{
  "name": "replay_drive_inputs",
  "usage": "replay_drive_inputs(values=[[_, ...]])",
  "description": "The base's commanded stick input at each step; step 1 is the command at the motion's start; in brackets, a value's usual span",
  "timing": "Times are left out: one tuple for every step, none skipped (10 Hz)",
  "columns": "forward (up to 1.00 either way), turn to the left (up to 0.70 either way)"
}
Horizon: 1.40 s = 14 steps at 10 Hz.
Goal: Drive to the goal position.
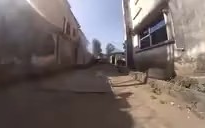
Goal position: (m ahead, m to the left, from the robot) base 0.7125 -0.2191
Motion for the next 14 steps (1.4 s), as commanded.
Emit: replay_drive_inputs(values=[[0.0,0.0],[0.0,0.0],[0.0,0.0],[0.0,0.0],[0.0,0.0],[0.0,0.45],[0.0,0.45],[0.0,0.29],[0.0,0.08],[0.0,0.0],[0.0,0.0],[0.0,0.0],[0.0,0.0],[0.0,0.0]])
